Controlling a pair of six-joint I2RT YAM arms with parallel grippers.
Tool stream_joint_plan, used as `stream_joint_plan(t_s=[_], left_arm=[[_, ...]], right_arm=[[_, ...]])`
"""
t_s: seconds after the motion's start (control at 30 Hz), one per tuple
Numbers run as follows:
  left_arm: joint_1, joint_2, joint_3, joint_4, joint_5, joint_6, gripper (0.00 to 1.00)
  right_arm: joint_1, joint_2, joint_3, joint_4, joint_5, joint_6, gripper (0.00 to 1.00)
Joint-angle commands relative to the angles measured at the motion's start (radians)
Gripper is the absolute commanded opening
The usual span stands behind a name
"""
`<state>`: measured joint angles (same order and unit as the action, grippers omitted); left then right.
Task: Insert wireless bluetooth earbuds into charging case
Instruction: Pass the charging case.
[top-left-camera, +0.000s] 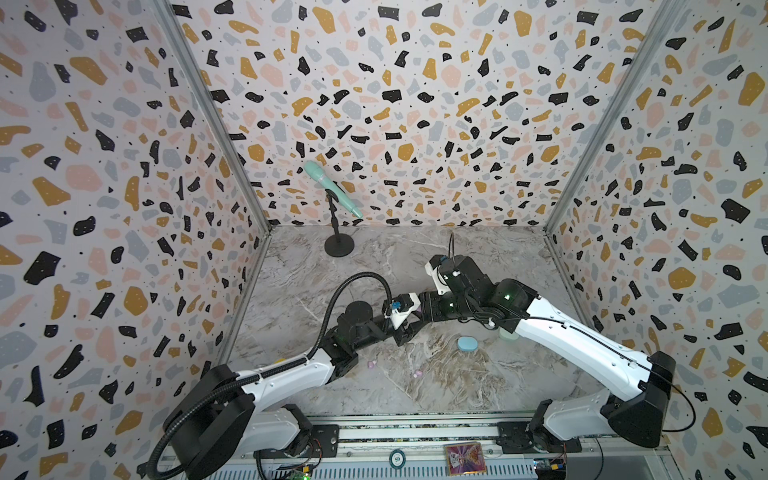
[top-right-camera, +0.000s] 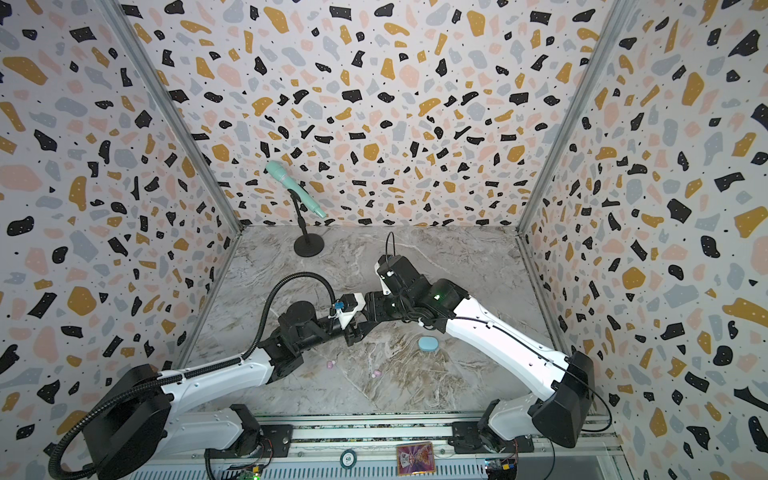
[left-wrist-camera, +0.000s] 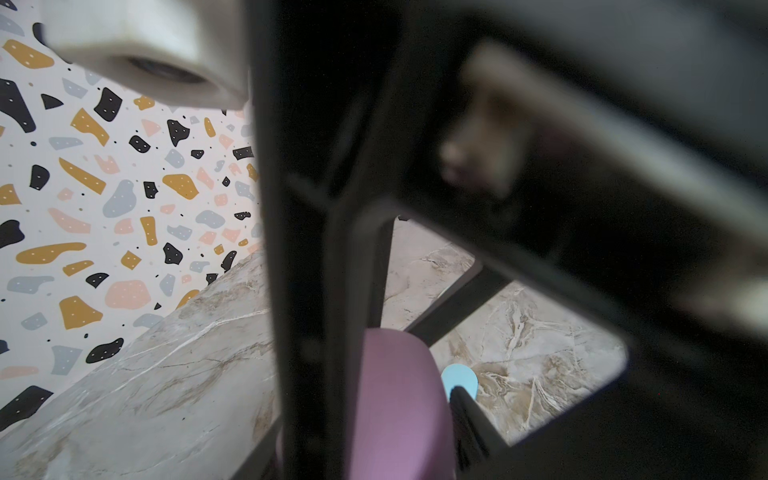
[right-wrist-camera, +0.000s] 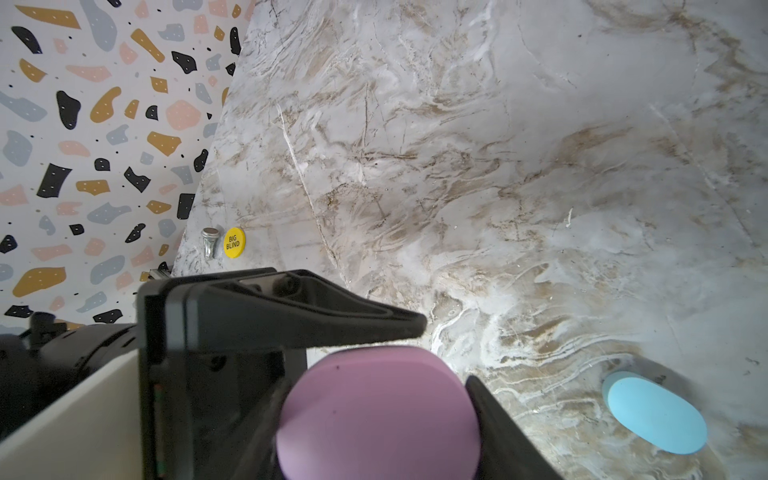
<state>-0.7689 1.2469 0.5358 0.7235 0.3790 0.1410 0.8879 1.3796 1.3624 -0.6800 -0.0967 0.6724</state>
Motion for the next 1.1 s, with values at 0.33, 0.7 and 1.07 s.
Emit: stream_joint_plan(t_s=[0.33, 0.7, 1.07], left_arm=[[-0.004, -0.018, 0.019, 0.081, -0.012, -0.028, 0.56], [-0.004, -0.021, 0.018, 0.081, -0.025, -0.026, 0.43], [-0.004, -0.03, 0.017, 0.07, -0.015, -0.023, 0.33]], right_arm=[[0.008, -0.033, 0.024, 0.011, 0.008, 0.018, 0.59], [0.009, -0.037, 0.033, 0.01, 0.006, 0.021, 0.59], [0.008, -0.041, 0.036, 0.017, -0.01, 0.028, 0.68]])
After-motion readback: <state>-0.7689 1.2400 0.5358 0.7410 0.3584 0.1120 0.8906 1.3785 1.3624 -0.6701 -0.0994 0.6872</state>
